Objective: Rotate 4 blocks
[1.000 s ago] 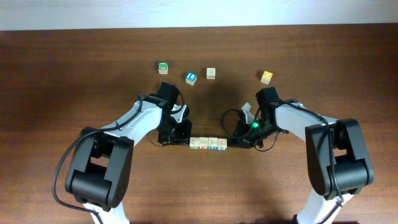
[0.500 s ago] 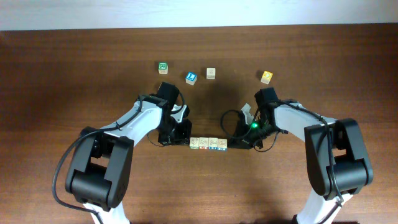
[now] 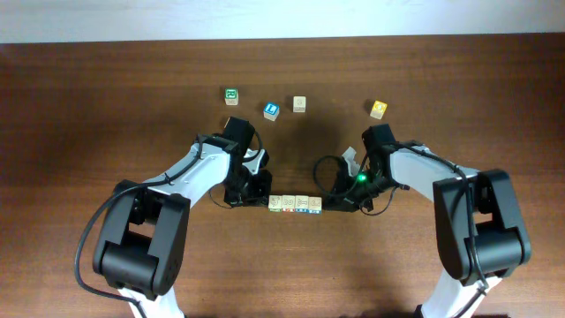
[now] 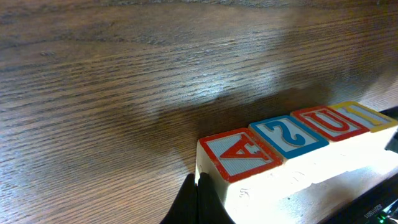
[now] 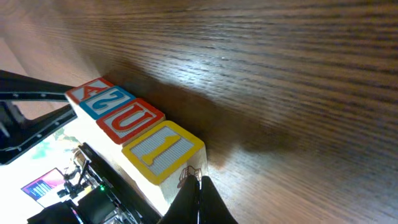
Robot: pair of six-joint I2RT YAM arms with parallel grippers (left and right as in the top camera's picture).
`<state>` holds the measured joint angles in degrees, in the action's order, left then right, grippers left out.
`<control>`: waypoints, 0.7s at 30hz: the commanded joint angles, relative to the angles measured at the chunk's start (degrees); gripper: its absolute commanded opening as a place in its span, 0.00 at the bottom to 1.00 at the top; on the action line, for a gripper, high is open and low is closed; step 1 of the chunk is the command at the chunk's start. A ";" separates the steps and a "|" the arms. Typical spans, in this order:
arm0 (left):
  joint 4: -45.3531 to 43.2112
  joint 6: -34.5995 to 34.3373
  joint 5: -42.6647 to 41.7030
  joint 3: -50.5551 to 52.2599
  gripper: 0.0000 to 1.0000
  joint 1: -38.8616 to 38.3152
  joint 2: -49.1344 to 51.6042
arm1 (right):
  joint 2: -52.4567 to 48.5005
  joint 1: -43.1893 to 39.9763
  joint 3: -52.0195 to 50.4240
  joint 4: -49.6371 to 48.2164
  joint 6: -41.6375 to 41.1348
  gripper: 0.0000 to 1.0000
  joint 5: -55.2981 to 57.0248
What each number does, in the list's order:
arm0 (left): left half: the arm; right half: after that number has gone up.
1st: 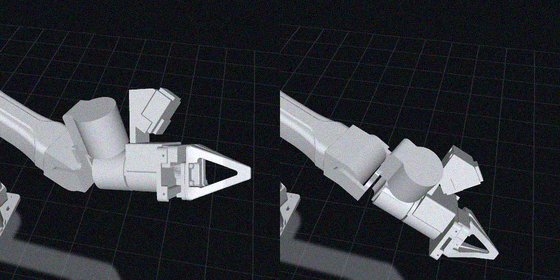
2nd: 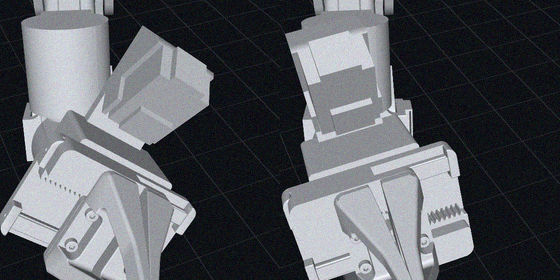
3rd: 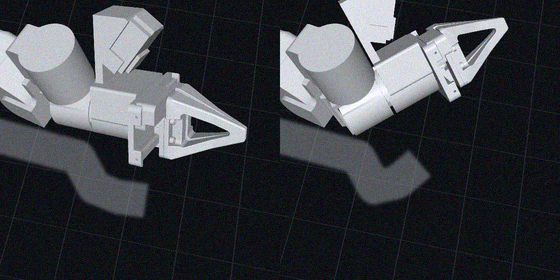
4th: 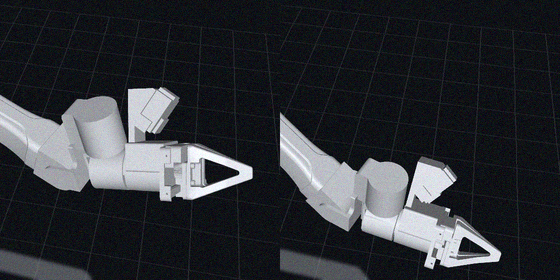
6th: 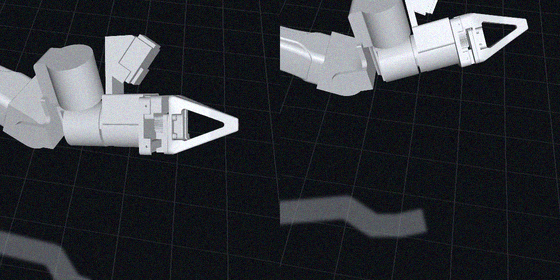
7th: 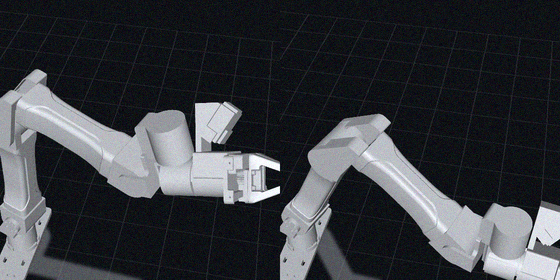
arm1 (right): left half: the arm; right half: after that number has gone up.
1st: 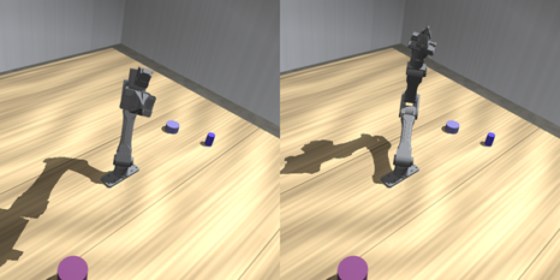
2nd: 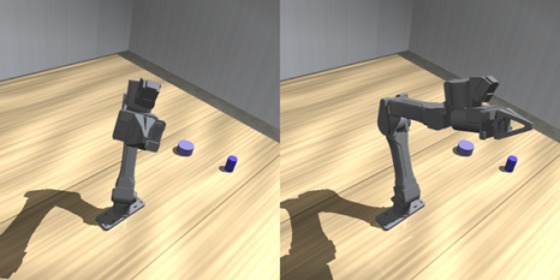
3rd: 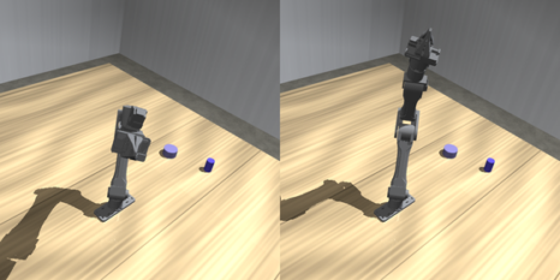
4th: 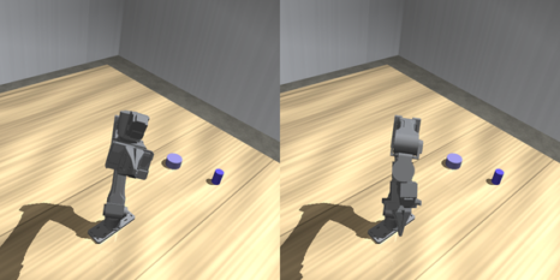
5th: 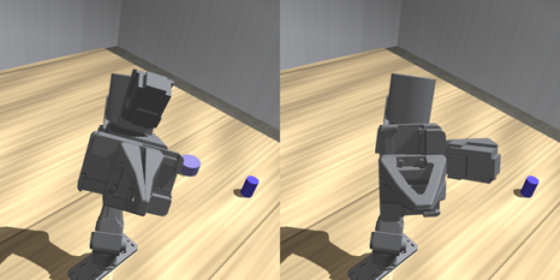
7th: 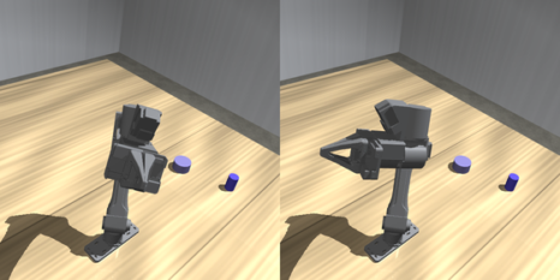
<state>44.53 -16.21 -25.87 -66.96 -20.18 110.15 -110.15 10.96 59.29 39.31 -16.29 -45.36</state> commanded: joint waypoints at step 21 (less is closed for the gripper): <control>-0.15 0.92 -2.45 -0.70 0.00 -1.20 -1.27 | 4.76 5.35 7.87 5.53 0.15 0.04 1.05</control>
<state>44.80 -16.23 -23.75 -66.96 -20.43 110.15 -106.76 13.78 64.79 44.84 -16.34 -42.24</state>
